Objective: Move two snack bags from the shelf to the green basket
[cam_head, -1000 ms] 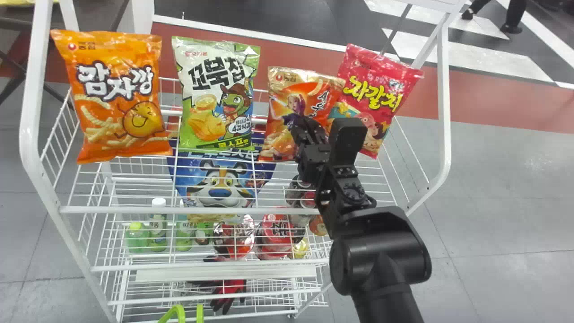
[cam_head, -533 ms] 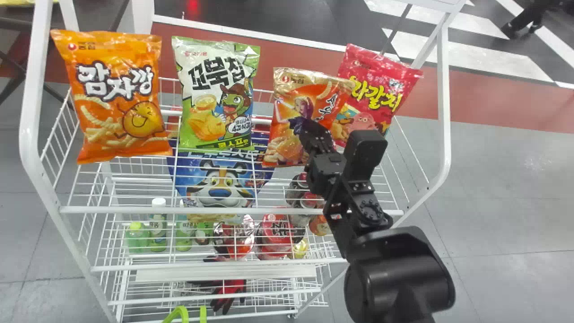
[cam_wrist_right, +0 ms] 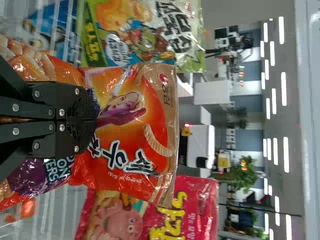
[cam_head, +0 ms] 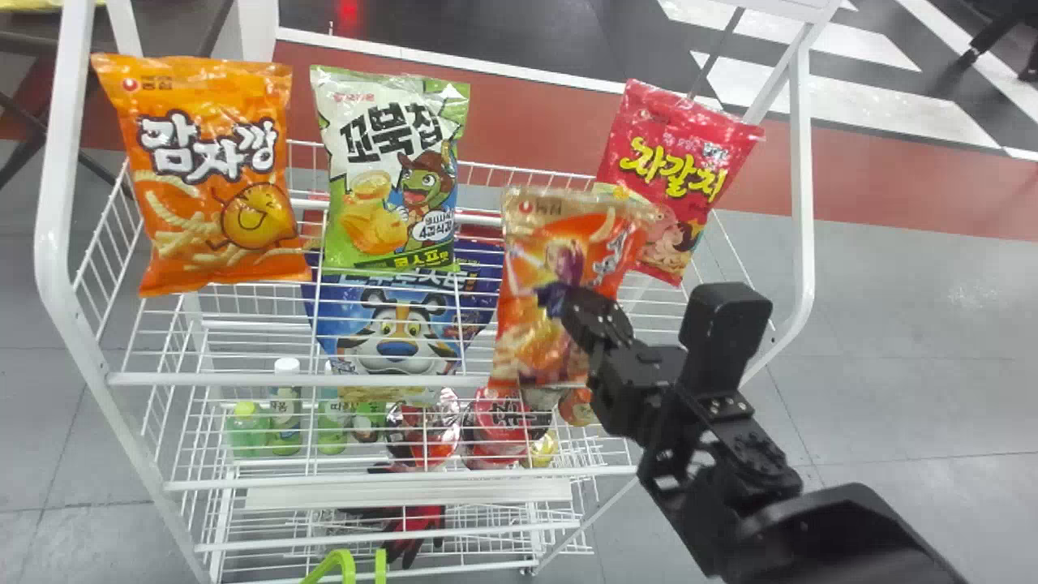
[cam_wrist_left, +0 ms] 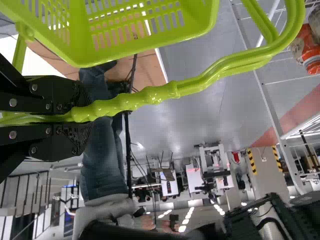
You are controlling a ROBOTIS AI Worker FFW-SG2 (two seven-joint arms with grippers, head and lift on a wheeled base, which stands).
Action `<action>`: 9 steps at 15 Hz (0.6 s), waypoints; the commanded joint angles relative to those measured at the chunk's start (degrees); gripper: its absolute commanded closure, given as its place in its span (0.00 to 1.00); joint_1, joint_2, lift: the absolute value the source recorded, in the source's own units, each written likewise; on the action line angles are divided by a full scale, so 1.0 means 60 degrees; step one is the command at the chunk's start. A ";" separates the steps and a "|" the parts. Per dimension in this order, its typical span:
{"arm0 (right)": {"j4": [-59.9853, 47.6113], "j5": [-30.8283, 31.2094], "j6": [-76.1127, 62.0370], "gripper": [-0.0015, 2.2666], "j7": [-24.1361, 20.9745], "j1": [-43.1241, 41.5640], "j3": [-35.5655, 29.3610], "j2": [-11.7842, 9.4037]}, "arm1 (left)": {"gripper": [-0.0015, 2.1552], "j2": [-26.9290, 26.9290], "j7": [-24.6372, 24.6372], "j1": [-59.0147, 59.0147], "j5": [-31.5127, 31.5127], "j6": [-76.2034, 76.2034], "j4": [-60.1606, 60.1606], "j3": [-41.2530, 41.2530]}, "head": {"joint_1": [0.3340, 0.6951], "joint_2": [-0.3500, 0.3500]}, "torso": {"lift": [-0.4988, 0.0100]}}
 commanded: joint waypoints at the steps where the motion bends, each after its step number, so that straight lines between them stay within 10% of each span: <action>1: -0.1234 -0.0675 0.2782 0.99 0.0043 0.0445 -0.0399 -0.0209 | 0.99 -0.0076 -0.0008 -0.0002 0.0000 -0.0105 0.0018 -0.0015 | 1.00 0.00 | 0.95; 9: -0.3343 -0.2037 0.8983 0.99 0.0512 0.1294 -0.0648 -0.0355 | 0.99 -0.0149 -0.0008 -0.0002 0.0000 -0.0163 0.0003 -0.0073 | 1.00 0.00 | 0.95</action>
